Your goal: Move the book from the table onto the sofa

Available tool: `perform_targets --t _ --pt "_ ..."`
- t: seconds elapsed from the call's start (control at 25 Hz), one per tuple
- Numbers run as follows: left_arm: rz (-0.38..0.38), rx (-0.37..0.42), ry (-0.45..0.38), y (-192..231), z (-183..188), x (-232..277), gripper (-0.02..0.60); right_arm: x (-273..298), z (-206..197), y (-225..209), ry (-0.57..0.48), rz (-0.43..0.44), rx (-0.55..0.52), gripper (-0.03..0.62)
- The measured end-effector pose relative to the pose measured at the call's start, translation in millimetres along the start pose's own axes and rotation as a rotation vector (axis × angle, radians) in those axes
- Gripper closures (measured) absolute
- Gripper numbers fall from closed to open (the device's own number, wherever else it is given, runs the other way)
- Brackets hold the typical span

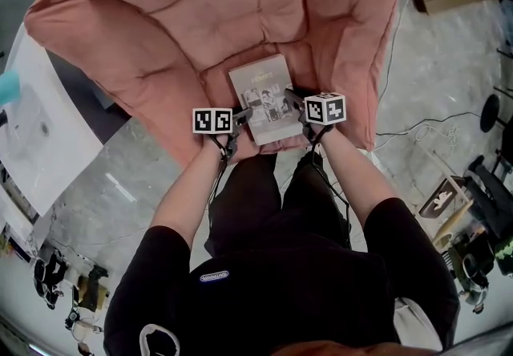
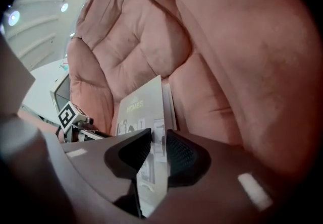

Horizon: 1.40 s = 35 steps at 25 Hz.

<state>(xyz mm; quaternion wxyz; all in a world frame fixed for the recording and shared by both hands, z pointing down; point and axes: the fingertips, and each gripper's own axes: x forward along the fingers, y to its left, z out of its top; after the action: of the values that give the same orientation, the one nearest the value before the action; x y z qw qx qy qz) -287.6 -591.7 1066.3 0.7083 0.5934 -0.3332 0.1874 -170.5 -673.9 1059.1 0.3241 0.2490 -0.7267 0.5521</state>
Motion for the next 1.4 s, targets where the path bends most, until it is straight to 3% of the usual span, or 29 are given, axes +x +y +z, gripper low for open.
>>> perform_targets --t 0.2,0.24,0.32,0.52,0.8,1.04,1.12,1.24,1.4 --pt "0.035 0.012 -0.004 5 -1 4 0.407 -2 -8 -3 0.034 -0.085 -0.106 0.476" --pt "0.04 0.025 -0.008 4 0 3 0.407 -5 -8 -4 0.031 -0.099 -0.116 0.453" --pt "0.058 0.049 -0.015 4 -1 -1 0.402 -11 -9 -4 0.019 -0.113 -0.112 0.421" --pt "0.071 0.069 -0.034 -4 -7 -13 0.403 -35 -15 0 0.0 -0.124 -0.11 0.428" --pt "0.099 0.036 -0.104 -19 -21 -46 0.413 -83 -20 29 -0.061 -0.077 -0.131 0.441" --pt "0.108 0.068 -0.203 -55 -56 -92 0.442 -153 -5 99 -0.204 0.032 -0.235 0.454" --pt "0.148 0.143 -0.23 -71 -59 -110 0.453 -180 4 120 -0.249 0.05 -0.312 0.456" --pt "0.211 0.343 -0.236 -113 -57 -133 0.46 -221 17 148 -0.3 0.062 -0.426 0.457" --pt "0.225 0.504 -0.276 -178 -59 -156 0.465 -281 15 175 -0.359 0.078 -0.506 0.47"
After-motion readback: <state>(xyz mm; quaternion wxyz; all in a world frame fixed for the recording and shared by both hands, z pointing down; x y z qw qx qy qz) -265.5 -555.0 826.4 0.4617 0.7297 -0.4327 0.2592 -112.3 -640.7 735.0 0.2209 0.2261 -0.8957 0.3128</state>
